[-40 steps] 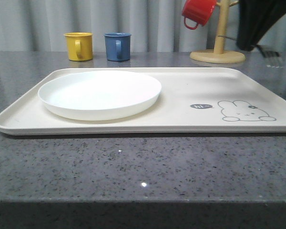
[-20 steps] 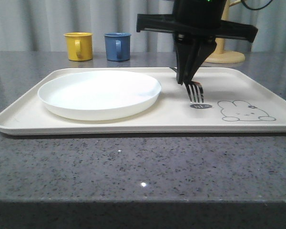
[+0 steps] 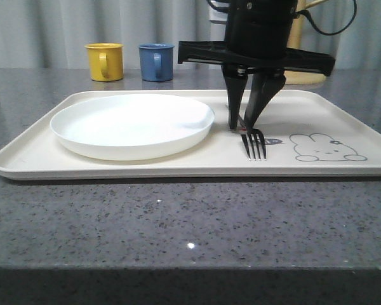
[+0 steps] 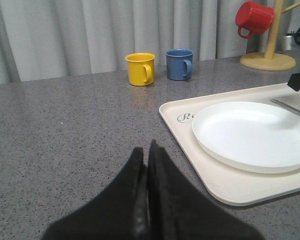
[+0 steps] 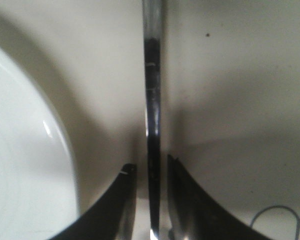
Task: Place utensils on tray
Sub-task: 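Lower the fork onto the tray beside the plate and release, then grasp the steel chopsticks with the right gripper and lift them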
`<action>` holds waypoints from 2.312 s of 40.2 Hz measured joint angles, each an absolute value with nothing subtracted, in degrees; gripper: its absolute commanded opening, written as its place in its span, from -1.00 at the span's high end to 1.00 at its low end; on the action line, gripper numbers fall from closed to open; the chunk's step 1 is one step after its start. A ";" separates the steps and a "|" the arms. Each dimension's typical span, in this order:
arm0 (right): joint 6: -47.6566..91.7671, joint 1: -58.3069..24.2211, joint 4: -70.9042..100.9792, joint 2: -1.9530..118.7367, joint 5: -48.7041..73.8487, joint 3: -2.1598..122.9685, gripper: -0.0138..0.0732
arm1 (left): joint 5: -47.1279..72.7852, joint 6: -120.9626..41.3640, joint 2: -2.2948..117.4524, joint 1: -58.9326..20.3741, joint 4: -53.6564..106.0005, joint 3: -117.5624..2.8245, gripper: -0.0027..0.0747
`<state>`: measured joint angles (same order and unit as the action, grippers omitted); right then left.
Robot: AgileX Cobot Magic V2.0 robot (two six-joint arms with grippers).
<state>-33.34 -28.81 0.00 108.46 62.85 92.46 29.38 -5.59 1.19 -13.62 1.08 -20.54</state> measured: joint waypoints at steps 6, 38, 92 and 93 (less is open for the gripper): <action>-33.34 -28.81 0.00 108.46 64.87 94.03 -0.03 | 29.38 -5.59 1.19 -13.62 1.08 -20.54 0.98; -16.72 -8.98 -7.30 96.51 70.49 89.61 -0.03 | 29.38 -5.59 1.19 -13.62 1.08 -20.54 0.98; -8.93 4.39 -5.62 96.81 62.37 74.12 0.76 | 29.38 -5.59 1.19 -13.62 1.08 -20.54 0.98; -8.93 4.43 -5.62 96.81 62.50 74.12 0.76 | 29.38 -5.59 1.19 -13.62 1.08 -20.54 0.98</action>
